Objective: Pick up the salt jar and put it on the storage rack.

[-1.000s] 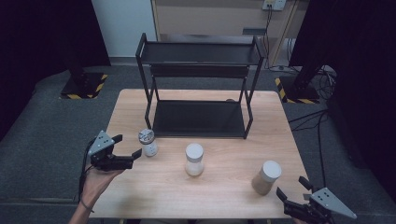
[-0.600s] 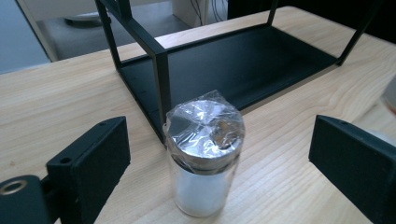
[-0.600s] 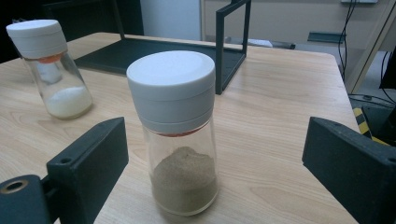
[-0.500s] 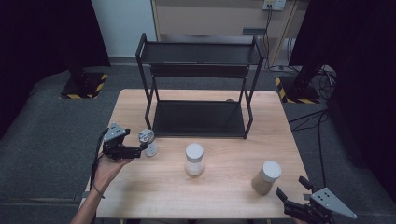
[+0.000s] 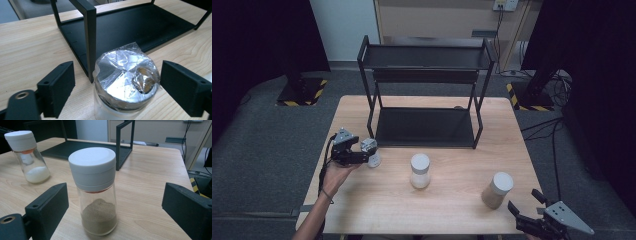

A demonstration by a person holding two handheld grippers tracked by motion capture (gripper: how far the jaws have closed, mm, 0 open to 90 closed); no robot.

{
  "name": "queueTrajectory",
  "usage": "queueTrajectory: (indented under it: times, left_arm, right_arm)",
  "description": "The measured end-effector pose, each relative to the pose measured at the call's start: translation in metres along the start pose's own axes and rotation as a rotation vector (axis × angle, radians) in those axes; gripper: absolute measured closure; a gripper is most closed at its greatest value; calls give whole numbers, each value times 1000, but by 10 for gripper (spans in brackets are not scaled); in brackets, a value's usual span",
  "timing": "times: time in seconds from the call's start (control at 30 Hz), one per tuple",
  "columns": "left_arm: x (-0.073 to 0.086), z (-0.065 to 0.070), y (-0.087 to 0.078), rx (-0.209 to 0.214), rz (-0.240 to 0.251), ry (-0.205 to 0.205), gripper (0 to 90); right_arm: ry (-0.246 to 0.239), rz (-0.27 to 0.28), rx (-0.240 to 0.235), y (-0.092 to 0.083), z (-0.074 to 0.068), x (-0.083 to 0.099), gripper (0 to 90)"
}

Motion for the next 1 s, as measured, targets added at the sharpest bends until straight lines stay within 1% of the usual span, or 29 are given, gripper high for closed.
queueTrajectory:
  times: [0.17,0.23,0.27,0.33,0.4,0.43,0.57,0.6,0.7,0.73,0.8,0.83,0.87,1.0]
  left_arm:
    - [2,0,4,17,8,-1,157]
    - [3,2,5,23,5,9,173]
    - [4,4,7,23,4,27,195]
    - [5,4,8,26,7,30,241]
    - [6,4,9,26,13,42,313]
    - [6,5,10,26,16,45,322]
    - [7,4,9,27,26,38,334]
    - [8,5,8,24,28,50,338]
    - [7,6,8,21,26,49,339]
    - [6,7,8,21,20,58,340]
    - [5,8,8,22,18,64,340]
    - [4,10,8,27,15,76,340]
    - [3,11,8,28,14,78,340]
    - [-4,16,7,54,25,78,340]
  right_arm:
    - [1,0,-1,0,0,0,70]
    - [0,0,-1,0,0,0,70]
    - [0,-1,-2,0,0,0,70]
    - [1,0,-2,0,0,0,70]
    - [1,-1,-2,0,0,0,70]
    - [0,0,-2,0,0,0,70]
    - [0,0,-3,0,0,0,70]
    - [0,1,-4,0,0,0,70]
    - [1,1,-3,0,0,0,70]
    - [0,2,-3,0,0,0,70]
    - [0,2,-3,0,0,0,70]
    - [0,2,-3,0,0,0,70]
    - [2,1,-3,0,0,0,70]
    - [2,2,-4,0,0,0,70]
Point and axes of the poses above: each handheld gripper's, and its own axes: y roughly forward along the jaws, x roughly out of its underside, z roughly to its right, the point moved 9 cm from there along y, roughly forward along the jaws, and after that the axes turned 9 degrees about z, right-handed, at the moved point
